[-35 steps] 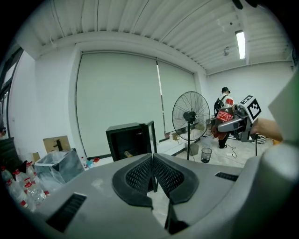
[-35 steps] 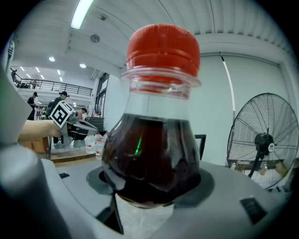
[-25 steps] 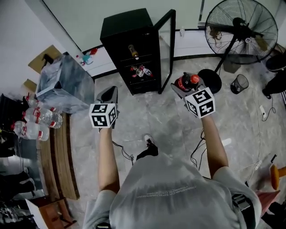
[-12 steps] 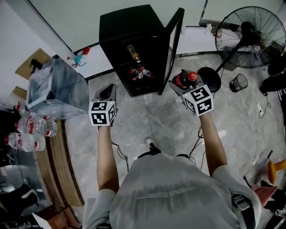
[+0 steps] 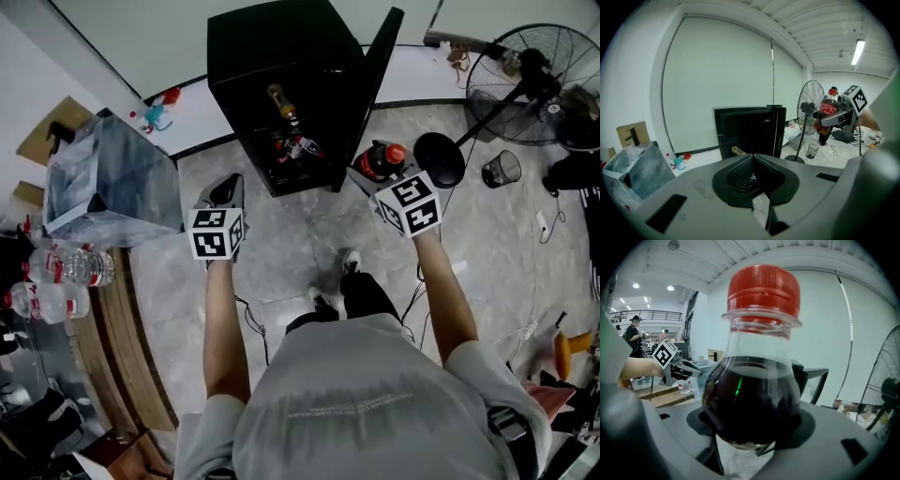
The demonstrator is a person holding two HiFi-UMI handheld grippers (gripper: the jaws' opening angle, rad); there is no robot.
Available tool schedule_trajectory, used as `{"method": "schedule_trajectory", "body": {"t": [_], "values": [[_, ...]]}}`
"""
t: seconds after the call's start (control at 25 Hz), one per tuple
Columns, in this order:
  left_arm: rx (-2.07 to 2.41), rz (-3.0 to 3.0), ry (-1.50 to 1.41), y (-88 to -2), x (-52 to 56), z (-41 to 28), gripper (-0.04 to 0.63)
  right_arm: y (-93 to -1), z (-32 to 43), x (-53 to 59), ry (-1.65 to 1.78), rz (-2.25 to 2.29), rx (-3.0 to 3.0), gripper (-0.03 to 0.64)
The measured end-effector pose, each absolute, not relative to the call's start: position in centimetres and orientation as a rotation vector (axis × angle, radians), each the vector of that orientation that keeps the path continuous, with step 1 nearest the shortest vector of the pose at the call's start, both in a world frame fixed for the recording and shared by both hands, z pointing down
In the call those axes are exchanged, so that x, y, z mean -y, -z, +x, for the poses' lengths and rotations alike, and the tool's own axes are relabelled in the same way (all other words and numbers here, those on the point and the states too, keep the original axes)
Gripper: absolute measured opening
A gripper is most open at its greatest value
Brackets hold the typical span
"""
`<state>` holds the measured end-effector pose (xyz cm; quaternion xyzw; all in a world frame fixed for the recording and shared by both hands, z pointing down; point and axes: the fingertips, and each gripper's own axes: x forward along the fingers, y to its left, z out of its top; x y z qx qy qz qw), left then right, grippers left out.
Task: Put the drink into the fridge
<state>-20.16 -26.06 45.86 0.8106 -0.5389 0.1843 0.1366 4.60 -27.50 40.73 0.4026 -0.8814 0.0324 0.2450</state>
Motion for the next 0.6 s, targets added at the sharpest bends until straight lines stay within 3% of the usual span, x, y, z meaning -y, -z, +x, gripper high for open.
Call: {"method": "schedule_trajectory", "body": {"t": [0.6], "values": [[1.583,2.246,-0.568,-50.1,35.0,-22.3,0.014,-48.6,-2.6,41.1,-0.128,0.914,2.433,0.307]]}}
